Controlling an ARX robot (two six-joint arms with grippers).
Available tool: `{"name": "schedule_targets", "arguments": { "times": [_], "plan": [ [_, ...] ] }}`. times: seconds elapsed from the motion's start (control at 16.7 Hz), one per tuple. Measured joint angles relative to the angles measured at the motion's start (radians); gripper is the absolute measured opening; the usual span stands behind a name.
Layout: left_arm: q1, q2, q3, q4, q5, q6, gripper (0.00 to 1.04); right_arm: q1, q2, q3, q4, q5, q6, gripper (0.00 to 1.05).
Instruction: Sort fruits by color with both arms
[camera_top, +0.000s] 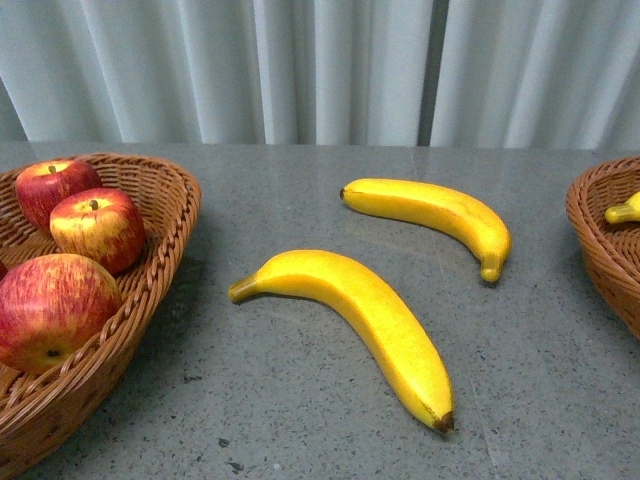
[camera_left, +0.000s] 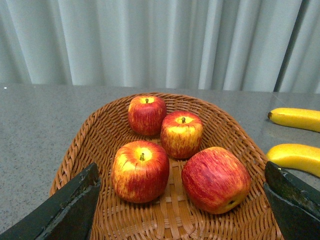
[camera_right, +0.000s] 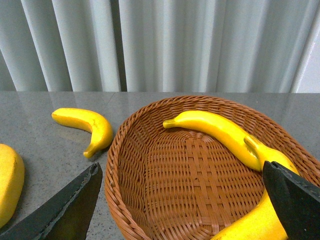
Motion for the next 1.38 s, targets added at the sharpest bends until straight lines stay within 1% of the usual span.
{"name": "schedule_targets", "arguments": {
  "times": [0.3,0.36,0.42,0.48,0.6,0.72,0.78,0.84,0.9,1.02,1.14,1.26,1.38],
  "plan": [
    [0.0,0.0,0.0,0.0,0.0,0.0,0.98,0.0,0.0,0.0,0.0,0.0,0.0,0.98],
    [0.0,0.0,0.0,0.0,0.0,0.0,0.98,-0.008,0.006,0.008,-0.037,-0.022,0.016,0.98],
    [0.0,0.0,0.0,0.0,0.0,0.0,0.98,-0.036,0.081,0.03,-0.069,-0.092,0.076,0.98],
    [0.0,0.0,0.0,0.0,0.0,0.0,0.98,-0.054,0.211,0.06,0.015,-0.12,0.147,0.98],
    [0.0,0.0,0.0,0.0,0.0,0.0,0.98,-0.031,0.438,0.145,0.245,-0.13,0.19,0.98],
    [0.0,0.0,0.0,0.0,0.0,0.0,0.98,0.09,0.735,0.271,0.478,-0.099,0.188,0.98],
    [0.0,0.0,0.0,0.0,0.0,0.0,0.98,0.148,0.87,0.335,0.547,-0.089,0.18,0.98],
    [0.0,0.0,0.0,0.0,0.0,0.0,0.98,0.22,1.013,0.424,0.568,-0.079,0.171,0.98],
    [0.0,0.0,0.0,0.0,0.0,0.0,0.98,0.285,1.141,0.514,0.561,-0.076,0.149,0.98],
    [0.0,0.0,0.0,0.0,0.0,0.0,0.98,0.401,1.35,0.686,0.478,-0.071,0.123,0.98],
    [0.0,0.0,0.0,0.0,0.0,0.0,0.98,0.494,1.473,0.797,0.393,-0.071,0.093,0.98],
    [0.0,0.0,0.0,0.0,0.0,0.0,0.98,0.546,1.564,0.853,0.33,-0.061,0.061,0.98],
    [0.0,0.0,0.0,0.0,0.0,0.0,0.98,0.557,1.641,0.872,0.261,-0.05,0.031,0.98]
  ]
}}
